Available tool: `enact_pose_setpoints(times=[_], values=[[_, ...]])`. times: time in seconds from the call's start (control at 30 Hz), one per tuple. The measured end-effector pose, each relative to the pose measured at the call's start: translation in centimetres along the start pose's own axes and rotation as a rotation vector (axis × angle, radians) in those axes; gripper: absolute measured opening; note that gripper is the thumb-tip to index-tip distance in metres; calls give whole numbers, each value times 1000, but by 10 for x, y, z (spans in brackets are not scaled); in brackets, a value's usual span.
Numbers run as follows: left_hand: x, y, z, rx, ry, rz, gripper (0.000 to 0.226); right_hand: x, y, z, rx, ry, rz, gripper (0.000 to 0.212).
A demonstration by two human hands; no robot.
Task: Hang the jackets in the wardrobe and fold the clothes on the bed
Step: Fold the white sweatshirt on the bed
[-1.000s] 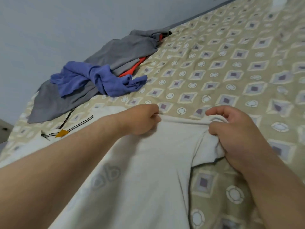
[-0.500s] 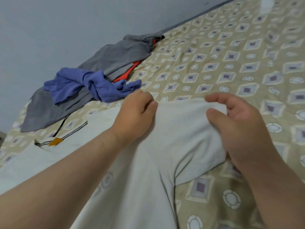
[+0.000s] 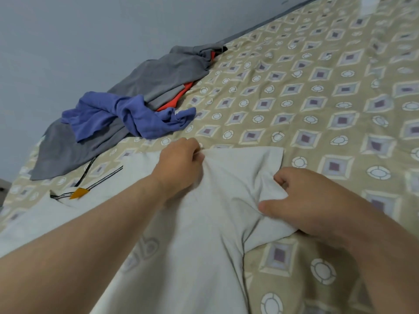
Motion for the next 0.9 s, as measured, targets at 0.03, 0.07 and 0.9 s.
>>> enact_pose_setpoints(times=[0.03, 0.07, 0.9], values=[[3, -6, 4, 66, -8, -51, 24, 0, -2, 0, -22, -25, -29, 28], [7, -12, 6, 161, 2, -95, 30, 1, -8, 0, -19, -42, -34, 26], [36, 33, -161, -154, 23, -39, 89, -7, 3, 20, 85, -206, 1438, 21]])
Point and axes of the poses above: each hand's wrist, its own z-axis towards the middle knuckle, its own y-axis out of the palm, x = y × z, the point moved 7 cm from there along z, towards the middle knuckle, and after that the axes turned 2 degrees about -y, right-handed, at the moved point
